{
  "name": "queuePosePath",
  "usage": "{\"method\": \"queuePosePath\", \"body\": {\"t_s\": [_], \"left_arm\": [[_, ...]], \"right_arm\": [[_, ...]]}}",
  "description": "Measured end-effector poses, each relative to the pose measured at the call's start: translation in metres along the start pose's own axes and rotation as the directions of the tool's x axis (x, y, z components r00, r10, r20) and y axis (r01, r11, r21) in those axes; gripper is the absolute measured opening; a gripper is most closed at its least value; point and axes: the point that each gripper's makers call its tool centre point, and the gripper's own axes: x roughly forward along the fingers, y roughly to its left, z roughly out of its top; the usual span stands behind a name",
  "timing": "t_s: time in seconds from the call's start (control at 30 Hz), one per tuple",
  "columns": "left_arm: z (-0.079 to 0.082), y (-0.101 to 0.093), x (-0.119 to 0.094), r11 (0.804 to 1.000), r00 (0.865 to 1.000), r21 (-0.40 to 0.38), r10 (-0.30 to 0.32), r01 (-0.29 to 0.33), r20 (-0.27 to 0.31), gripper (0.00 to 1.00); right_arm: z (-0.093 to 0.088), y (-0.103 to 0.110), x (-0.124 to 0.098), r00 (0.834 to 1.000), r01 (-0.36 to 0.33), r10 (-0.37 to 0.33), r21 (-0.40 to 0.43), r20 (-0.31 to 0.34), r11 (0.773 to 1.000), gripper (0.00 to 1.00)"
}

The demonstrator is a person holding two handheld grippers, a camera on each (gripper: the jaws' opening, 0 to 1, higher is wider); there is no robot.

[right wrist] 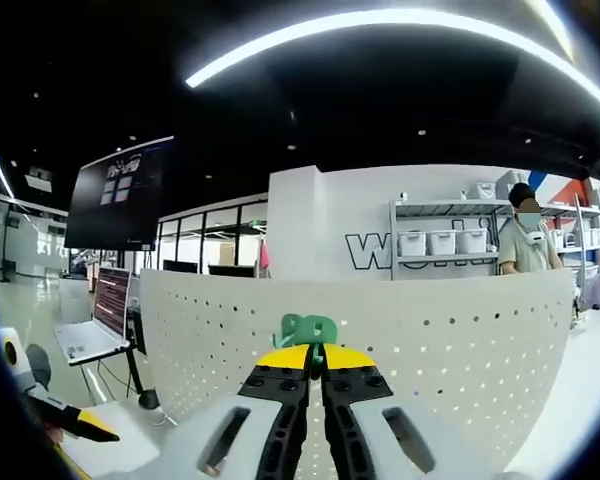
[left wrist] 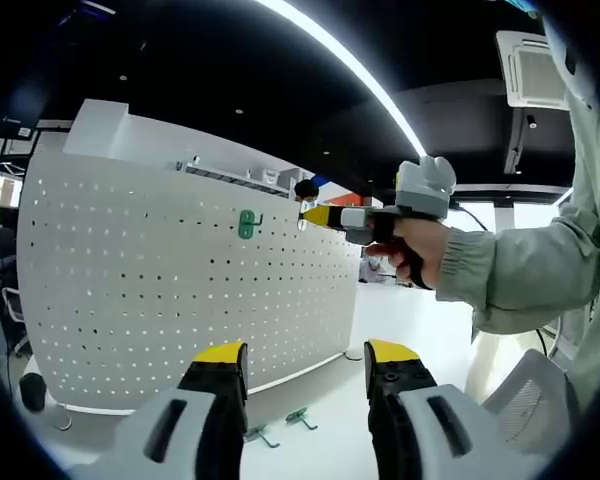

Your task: Insert the hook assembly into the mounting plate slot until the hook locks in place.

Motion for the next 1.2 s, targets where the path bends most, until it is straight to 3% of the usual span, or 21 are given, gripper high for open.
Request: {"method": "queuePosePath", "body": {"t_s": [0.8,1.2], "left_arm": [[-0.007,0.005,0.001,1.000,1.000,-0.012,0.004,-0.004,-0.011,0.48],[-0.008,0.005,0.001,1.000,1.000,-0.012,0.006,-0.006,-0.016,0.48]], "right_arm": [[-0.002,-0.013,0.028,0.997,0.075,-0.075,-0.053,0.010,0.996,0.01],[-0.013,-0.023,0.047,0.994,0.106,-0.107,-0.062,-0.011,0.992,0.01]]}}
